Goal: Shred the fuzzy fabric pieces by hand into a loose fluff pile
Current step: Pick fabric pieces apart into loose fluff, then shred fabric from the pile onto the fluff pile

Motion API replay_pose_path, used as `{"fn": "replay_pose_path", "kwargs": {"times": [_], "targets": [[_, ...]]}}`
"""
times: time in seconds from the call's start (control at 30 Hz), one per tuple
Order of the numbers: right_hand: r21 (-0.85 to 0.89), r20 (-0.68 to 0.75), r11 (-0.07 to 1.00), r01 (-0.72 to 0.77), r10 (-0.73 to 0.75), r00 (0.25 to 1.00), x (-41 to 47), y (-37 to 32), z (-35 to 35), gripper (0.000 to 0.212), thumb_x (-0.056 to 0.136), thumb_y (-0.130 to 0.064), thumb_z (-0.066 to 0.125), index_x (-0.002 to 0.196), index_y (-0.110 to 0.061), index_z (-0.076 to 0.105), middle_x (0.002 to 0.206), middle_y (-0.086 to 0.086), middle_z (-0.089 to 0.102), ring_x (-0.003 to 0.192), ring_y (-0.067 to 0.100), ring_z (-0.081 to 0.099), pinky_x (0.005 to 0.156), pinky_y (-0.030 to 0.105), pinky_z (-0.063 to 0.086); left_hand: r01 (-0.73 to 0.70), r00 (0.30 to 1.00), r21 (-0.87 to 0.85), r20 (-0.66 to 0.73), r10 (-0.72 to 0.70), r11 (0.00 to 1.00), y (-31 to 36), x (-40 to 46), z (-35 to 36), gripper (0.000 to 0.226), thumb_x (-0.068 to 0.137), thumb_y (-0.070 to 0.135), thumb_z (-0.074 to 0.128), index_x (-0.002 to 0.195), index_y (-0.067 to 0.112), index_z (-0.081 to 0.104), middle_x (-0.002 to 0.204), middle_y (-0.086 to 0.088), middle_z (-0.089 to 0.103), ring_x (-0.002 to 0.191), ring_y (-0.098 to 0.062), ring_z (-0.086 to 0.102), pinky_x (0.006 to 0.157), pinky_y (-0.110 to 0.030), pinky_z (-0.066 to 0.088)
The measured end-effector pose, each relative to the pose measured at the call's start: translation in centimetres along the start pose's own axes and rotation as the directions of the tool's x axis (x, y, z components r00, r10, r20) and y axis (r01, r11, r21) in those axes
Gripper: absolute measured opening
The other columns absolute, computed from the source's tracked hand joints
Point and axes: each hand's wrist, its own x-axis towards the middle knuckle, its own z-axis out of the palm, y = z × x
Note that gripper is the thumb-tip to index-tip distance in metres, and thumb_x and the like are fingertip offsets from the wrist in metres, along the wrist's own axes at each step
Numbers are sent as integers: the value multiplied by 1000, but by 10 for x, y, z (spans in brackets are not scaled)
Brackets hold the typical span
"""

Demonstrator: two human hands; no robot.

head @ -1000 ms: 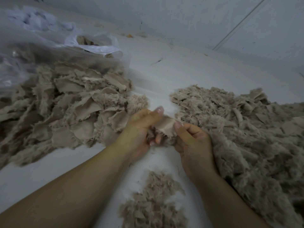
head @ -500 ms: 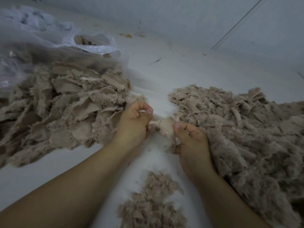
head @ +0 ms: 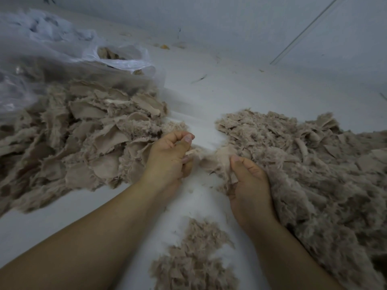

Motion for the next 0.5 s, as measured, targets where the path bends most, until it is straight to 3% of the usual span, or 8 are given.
{"fn": "replay_pose_path", "kwargs": {"times": [0.17, 0.3, 0.4, 0.47, 0.5], "targets": [[-93, 63, 996, 16, -11, 998, -6, -5, 3, 43, 79, -32, 66, 83, 11, 60, 80, 30, 54, 79, 34, 47, 71, 48, 39, 102, 988, 82, 110, -111, 991, -2, -5, 2, 40, 99, 33, 50, 71, 10, 68, 50, -5, 41, 36, -13, 30, 37, -18, 24], [-107, 86, 994, 32, -23, 996, -8, -7, 4, 64, 73, -40, 68, 89, 20, 51, 84, 53, 42, 78, 36, 47, 67, 58, 44, 176, 970, 96, 153, -189, 980, 2, -4, 0, 49, 84, 54, 57, 58, 12, 50, 47, -1, 38, 36, -13, 30, 39, -21, 22], [-115, 94, 993, 36, -25, 995, -8, -7, 5, 62, 75, -39, 68, 86, 19, 49, 82, 53, 42, 69, 45, 46, 69, 57, 45, 152, 966, 95, 196, -168, 984, 0, -5, 1, 49, 82, 53, 63, 52, 20, 41, 51, 0, 38, 41, -14, 29, 41, -23, 20], [-130, 121, 991, 28, -12, 993, -9, -8, 6, 55, 80, -36, 66, 88, 18, 57, 85, 53, 45, 70, 60, 49, 74, 68, 48, 120, 968, 122, 206, -143, 985, -1, -6, 4, 41, 75, 48, 71, 57, 19, 49, 53, -2, 45, 39, -14, 31, 39, -18, 22], [-145, 128, 989, 31, -12, 992, -10, -8, 5, 50, 81, -34, 65, 85, 15, 59, 82, 51, 48, 69, 57, 50, 72, 68, 48, 100, 968, 177, 211, -137, 979, -2, -7, 6, 37, 73, 46, 74, 64, 16, 53, 53, -3, 48, 38, -15, 32, 38, -17, 22]]}}
